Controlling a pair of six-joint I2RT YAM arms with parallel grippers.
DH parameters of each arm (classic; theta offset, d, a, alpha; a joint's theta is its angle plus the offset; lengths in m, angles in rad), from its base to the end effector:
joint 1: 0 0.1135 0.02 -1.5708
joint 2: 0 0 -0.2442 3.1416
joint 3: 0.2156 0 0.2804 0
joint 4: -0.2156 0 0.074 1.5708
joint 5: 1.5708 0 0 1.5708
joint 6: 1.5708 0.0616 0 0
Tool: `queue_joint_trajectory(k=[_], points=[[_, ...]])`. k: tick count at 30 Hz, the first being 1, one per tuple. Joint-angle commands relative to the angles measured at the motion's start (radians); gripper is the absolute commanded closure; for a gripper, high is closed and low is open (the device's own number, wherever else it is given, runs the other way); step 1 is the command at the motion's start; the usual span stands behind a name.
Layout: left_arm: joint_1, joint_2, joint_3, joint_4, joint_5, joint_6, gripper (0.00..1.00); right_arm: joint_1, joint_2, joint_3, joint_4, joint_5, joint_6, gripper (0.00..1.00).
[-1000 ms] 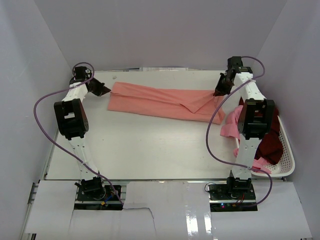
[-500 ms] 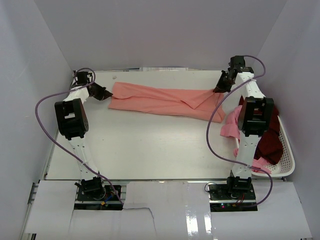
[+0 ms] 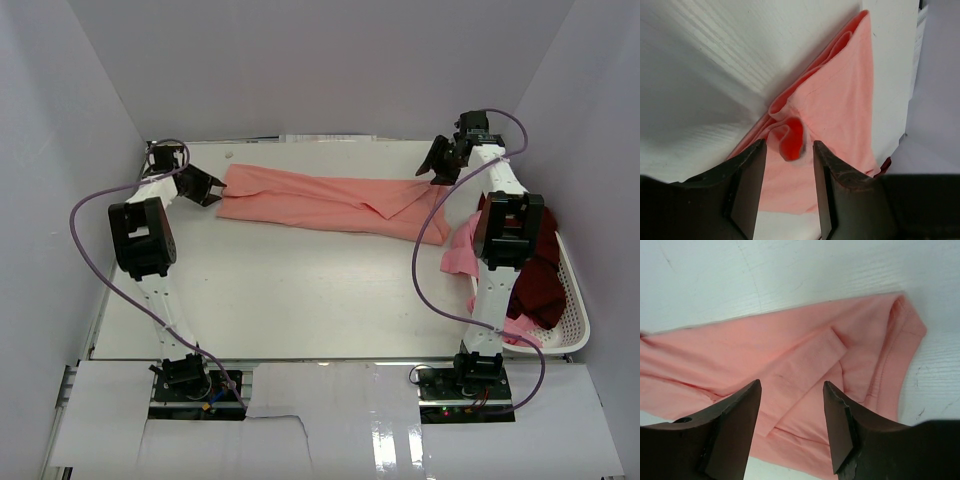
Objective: Fold and stack the t-shirts
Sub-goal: Fold the other side of the tshirt into a rectangle
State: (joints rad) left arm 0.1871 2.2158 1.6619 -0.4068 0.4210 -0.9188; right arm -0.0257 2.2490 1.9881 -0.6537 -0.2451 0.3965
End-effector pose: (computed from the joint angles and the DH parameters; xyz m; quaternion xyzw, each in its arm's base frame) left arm 0.5018 0.0694 0.1089 -0.4365 0.8267 -0.2912 0.2030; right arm 0.5351 0.0012 0.1850 0.1584 0.9270 0.1727 0.2930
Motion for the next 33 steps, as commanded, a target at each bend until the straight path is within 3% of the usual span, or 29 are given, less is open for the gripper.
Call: queue_joint_trajectory(k=[1,5,13,19,24,33], points=[[0.021,-0.111,0.041,0.022,-0.021,-0.002,0.47,-0.005,-0.028,0.025,0.064,-0.063,-0.005,0.41],[0.038,-0.128,0.082,0.022,-0.019,0.005,0.47,-0.002,-0.089,-0.069,0.112,-0.149,-0.025,0.41],[0.041,-0.099,0.151,0.022,0.039,-0.032,0.46,0.064,-0.181,-0.192,0.105,-0.177,-0.145,0.4],[0.038,-0.162,0.012,0.025,0.047,-0.032,0.47,0.128,-0.166,-0.187,0.06,-0.151,-0.176,0.41],[0.038,-0.255,-0.111,0.062,0.081,-0.029,0.49,0.152,-0.15,-0.186,-0.007,-0.123,-0.182,0.49],[-0.023,-0.355,-0.211,0.08,0.117,0.012,0.55,0.21,-0.215,-0.316,0.006,-0.135,-0.189,0.54]])
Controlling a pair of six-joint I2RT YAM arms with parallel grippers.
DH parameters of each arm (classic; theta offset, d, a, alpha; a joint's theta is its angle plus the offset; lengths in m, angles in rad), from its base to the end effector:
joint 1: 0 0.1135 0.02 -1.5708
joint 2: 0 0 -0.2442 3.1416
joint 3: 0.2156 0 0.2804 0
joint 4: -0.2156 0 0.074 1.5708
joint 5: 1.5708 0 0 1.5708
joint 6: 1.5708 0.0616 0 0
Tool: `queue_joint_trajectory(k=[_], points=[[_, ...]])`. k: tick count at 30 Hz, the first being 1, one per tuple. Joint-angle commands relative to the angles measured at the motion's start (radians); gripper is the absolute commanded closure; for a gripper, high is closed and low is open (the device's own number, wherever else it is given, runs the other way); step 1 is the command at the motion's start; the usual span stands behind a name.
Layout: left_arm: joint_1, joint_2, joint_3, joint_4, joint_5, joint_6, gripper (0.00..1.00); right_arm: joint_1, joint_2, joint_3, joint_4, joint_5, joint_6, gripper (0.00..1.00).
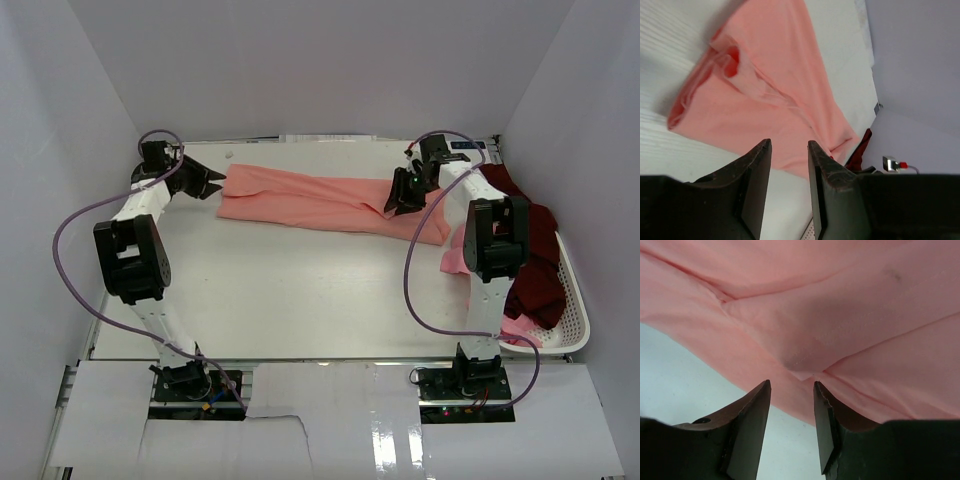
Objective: Fold and stack the t-shirts
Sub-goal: Fold the other side of the tshirt into a rectangle
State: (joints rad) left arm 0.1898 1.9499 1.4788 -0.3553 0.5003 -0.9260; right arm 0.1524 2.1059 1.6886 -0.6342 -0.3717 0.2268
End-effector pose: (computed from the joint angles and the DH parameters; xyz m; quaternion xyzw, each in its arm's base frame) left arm 0.4656 0.0594 0.1753 -0.4014 0.8133 -0.3419 0.2458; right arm 0.4754 0.0957 0.1533 -0.0121 0.9509 0.2229 0.2141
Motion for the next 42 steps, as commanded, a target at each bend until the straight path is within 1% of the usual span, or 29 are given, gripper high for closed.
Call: queue_joint_trajectory(k=[1,2,3,4,6,9,16,24,37,42], points=[[-0.03,-0.091,-0.038,0.035,0.043,0.018,0.56,0.036,-0.075,-0.021,-0.013,-0.006,-0.02,0.54],[-0.033,-0.092,-0.051,0.045,0.046,0.012,0.57,0.039,-0.076,-0.026,-0.012,-0.004,-0.02,0.54],[-0.035,-0.089,-0.081,0.082,0.078,-0.014,0.58,0.041,-0.078,-0.03,-0.012,-0.006,-0.018,0.54],[-0.035,-0.074,-0.092,0.104,0.099,-0.029,0.63,0.042,-0.076,-0.03,-0.01,-0.009,-0.017,0.55],[-0.035,-0.051,-0.095,0.134,0.13,-0.05,0.76,0.044,-0.073,-0.027,-0.012,-0.012,-0.015,0.55],[-0.036,-0.016,-0.086,0.157,0.139,-0.062,1.0,0.049,-0.075,-0.024,-0.015,-0.013,-0.015,0.56],[-0.046,0.055,-0.04,0.162,0.133,-0.059,1.0,0.056,-0.069,-0.02,-0.022,-0.012,-0.015,0.56],[-0.056,0.175,0.038,0.168,0.155,-0.074,1.0,0.059,-0.067,-0.003,-0.035,-0.012,-0.015,0.57],[-0.061,0.211,0.049,0.156,0.1,-0.053,1.0,0.065,-0.066,-0.009,-0.035,-0.013,-0.012,0.57],[-0.062,0.262,0.08,0.148,0.087,-0.04,1.0,0.068,-0.061,-0.01,-0.035,-0.009,-0.011,0.57]])
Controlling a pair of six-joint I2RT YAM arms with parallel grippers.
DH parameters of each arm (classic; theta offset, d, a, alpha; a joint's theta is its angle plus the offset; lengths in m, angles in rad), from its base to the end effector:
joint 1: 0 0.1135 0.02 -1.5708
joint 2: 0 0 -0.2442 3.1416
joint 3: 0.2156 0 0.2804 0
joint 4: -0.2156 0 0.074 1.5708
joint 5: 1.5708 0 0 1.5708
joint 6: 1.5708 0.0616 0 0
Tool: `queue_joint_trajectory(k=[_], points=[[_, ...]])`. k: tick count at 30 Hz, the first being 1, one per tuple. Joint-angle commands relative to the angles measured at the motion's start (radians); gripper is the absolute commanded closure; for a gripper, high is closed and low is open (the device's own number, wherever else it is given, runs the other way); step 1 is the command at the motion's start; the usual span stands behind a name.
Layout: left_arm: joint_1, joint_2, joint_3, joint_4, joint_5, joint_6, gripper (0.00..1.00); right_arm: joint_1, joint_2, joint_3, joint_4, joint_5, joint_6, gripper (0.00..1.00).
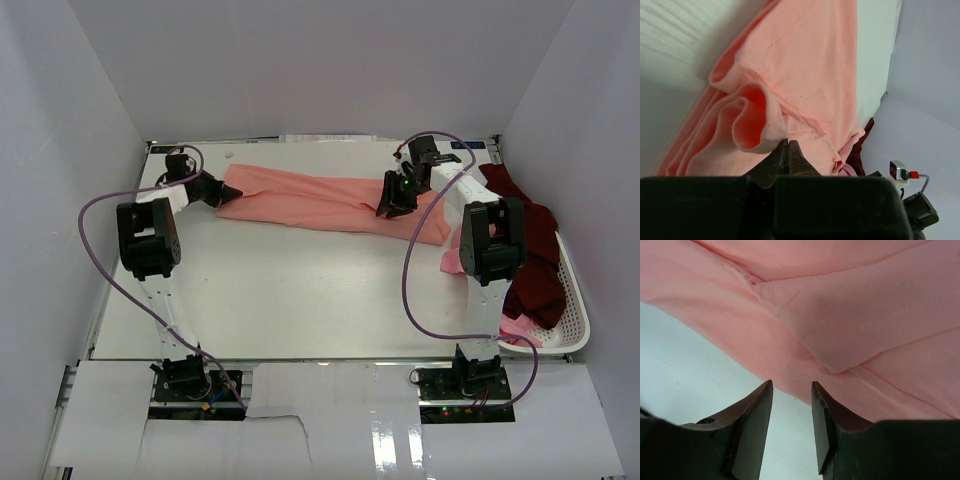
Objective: Fold and stack the t-shirts
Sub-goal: Fold the other side of the tshirt into a rectangle
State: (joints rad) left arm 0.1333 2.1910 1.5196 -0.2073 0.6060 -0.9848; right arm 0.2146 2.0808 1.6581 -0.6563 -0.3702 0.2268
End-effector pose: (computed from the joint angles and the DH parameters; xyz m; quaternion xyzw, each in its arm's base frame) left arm 0.4935 0.0308 0.0928 -0.3904 0.8149 -0.3893 0.1789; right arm 0.4600 0.1231 0.1531 -0.0390 0.9536 0.2266 0.1944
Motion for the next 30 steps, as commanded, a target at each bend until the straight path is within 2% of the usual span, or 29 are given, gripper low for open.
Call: queue_joint_trajectory(k=[1,12,24,26,30], points=[[-0.004,0.029,0.043,-0.004,-0.017,0.02,1.0,0.006,-0.036,0.02,-0.012,-0.007,-0.01,0.57],[-0.006,0.081,0.155,-0.023,-0.048,0.02,1.0,0.008,-0.022,0.045,-0.013,-0.007,-0.009,0.57],[-0.011,0.096,0.264,0.117,-0.012,-0.031,1.0,0.009,-0.024,0.026,-0.014,-0.009,-0.02,0.57],[-0.009,0.078,0.252,0.08,-0.026,-0.009,1.0,0.009,-0.027,0.023,-0.014,-0.01,-0.02,0.57],[-0.011,-0.069,0.142,0.011,-0.104,0.054,1.0,0.009,-0.03,0.017,-0.014,-0.006,-0.021,0.57]])
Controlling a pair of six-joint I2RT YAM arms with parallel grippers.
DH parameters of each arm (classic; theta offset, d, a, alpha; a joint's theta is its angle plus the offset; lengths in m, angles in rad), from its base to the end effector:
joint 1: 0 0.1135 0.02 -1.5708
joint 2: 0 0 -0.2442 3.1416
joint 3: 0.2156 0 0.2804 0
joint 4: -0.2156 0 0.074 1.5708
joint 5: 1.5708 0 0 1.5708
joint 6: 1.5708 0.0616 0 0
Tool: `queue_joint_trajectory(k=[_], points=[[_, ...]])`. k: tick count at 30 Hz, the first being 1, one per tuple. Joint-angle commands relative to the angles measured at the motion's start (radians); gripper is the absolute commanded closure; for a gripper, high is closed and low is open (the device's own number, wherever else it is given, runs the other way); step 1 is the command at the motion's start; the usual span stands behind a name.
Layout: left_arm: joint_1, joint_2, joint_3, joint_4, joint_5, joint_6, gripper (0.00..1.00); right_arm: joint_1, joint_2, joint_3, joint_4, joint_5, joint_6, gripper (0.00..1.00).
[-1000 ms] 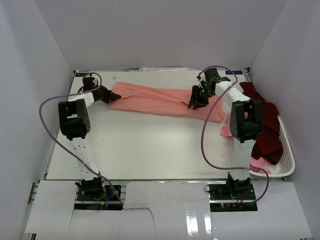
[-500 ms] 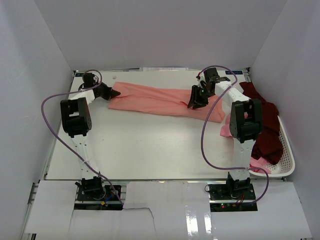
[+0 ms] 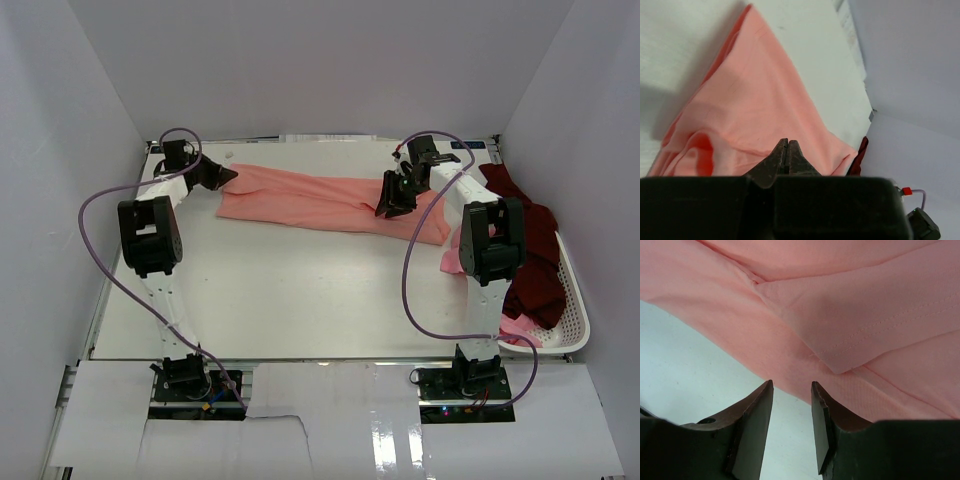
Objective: Fold and stack the t-shirts
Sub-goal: Fold the other side of the tshirt into a rectangle
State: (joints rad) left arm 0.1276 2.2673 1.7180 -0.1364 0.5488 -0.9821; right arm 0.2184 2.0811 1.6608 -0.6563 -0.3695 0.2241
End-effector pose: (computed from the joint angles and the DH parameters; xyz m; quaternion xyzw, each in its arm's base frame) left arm 0.5392 0.0368 0.1288 -0.3596 0.8005 -0.3937 0.2737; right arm 0.4600 0.1249 0.1539 -0.0422 0.9533 0.2265 0.1955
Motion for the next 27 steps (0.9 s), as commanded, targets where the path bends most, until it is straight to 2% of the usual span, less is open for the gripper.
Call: queue_joint_trajectory(k=[1,5,11,18,27], points=[[-0.005,-0.173,-0.084,-0.069,-0.055,0.06,1.0,0.006,-0.03,0.013,-0.014,-0.006,-0.019,0.57],[-0.003,-0.282,-0.228,-0.101,-0.059,0.092,1.0,0.006,-0.03,0.008,-0.012,-0.009,-0.02,0.57],[-0.006,-0.387,-0.339,-0.101,-0.066,0.108,1.0,0.007,-0.03,0.002,-0.008,-0.014,-0.02,0.57],[-0.008,-0.376,-0.438,-0.065,-0.039,0.094,1.0,0.016,-0.027,-0.009,-0.002,-0.013,-0.015,0.57],[-0.008,-0.315,-0.417,-0.045,-0.053,0.088,1.0,0.016,-0.038,-0.012,-0.003,-0.008,-0.015,0.57]])
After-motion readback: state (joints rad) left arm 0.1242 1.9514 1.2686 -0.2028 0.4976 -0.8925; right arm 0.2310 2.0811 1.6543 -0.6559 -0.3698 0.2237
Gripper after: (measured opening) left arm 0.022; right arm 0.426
